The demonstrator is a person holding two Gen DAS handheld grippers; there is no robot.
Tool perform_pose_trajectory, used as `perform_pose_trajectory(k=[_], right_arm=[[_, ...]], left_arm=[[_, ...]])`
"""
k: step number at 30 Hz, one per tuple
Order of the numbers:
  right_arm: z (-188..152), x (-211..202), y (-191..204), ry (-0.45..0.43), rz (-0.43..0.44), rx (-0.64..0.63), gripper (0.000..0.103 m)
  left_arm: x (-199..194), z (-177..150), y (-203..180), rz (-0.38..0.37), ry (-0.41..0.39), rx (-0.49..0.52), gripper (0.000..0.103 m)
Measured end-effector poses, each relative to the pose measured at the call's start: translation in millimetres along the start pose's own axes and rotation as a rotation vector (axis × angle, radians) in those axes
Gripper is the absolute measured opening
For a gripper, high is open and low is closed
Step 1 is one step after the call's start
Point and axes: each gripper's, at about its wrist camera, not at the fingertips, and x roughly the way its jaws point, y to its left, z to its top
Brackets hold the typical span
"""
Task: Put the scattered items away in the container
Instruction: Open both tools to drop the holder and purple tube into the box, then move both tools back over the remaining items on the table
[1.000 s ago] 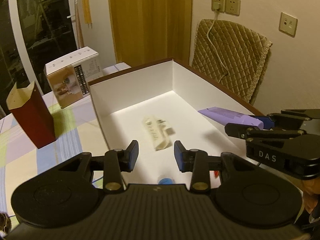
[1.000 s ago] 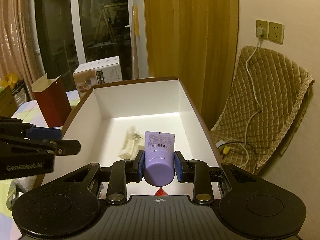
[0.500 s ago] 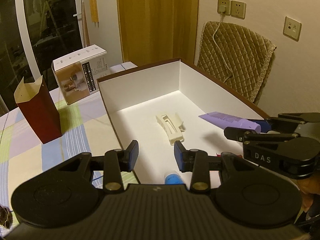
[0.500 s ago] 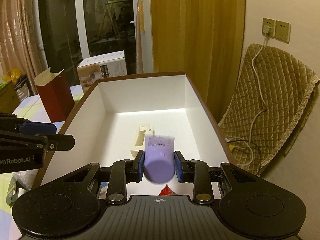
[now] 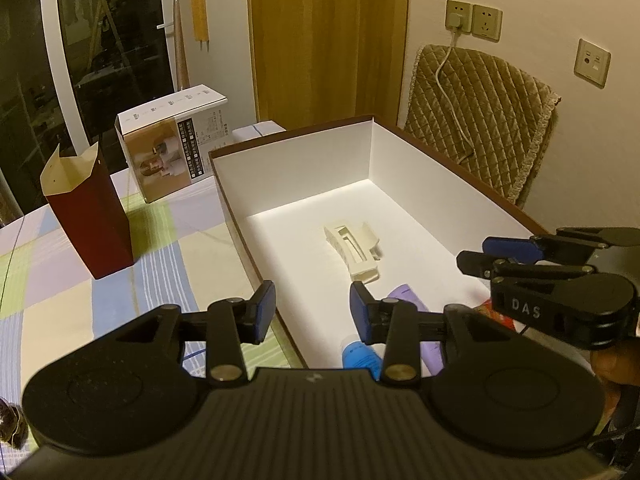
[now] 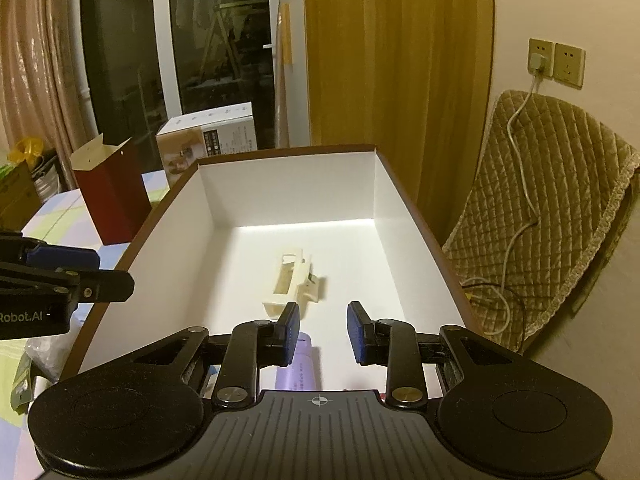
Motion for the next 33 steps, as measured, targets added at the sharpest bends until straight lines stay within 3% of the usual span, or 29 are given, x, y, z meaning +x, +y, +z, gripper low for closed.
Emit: perform_pose_trajectory(k=[12, 21, 22, 23, 24, 33], right_arm=[[1, -3, -3, -0.020, -0.012, 0.011, 0.033], [2, -14, -4, -0.083, -0.018, 0.024, 0.035], [2, -16, -4, -0.092, -0.017, 0.030, 0.062], [2, -19, -5, -0.110, -0.016, 0.041, 0.082], [2, -22, -6, -0.137, -0.014, 0.055, 0.094], [2, -35, 3, -0.194, 0.021, 0.027, 0.094]], left_arm=[[-7, -6, 8, 0.008, 0.000, -0.017, 0.035], [-21, -14, 18, 0.028, -0.002, -0.030, 0.037], [-24, -16, 20, 0.032, -0.002, -0.033, 0.037], [-27, -18, 22, 0.036, -0.001, -0.035, 0.038], [-30, -20, 25, 0.041, -0.001, -0.036, 0.040], [-63, -60, 64, 0.147, 0.036, -0.075, 0.043]])
